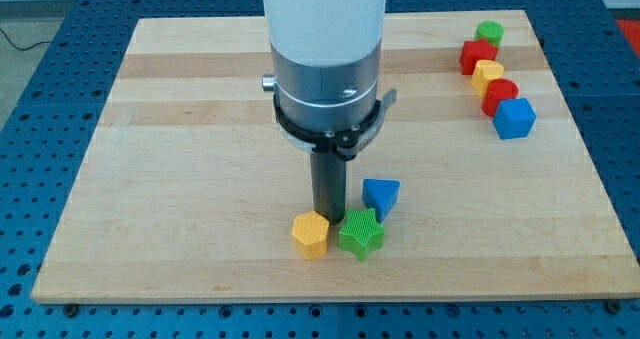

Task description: Move the blue cube diagonally to the blue triangle

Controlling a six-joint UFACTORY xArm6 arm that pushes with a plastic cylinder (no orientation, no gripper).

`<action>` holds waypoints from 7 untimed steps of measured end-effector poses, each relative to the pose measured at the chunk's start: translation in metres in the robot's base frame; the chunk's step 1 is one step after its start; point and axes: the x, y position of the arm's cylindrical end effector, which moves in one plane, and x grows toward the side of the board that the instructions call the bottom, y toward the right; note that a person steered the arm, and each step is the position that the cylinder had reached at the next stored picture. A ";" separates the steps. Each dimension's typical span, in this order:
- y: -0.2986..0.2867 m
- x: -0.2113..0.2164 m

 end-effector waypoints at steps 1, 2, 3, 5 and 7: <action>0.003 -0.031; 0.032 -0.082; 0.101 -0.090; 0.276 -0.083; 0.270 -0.144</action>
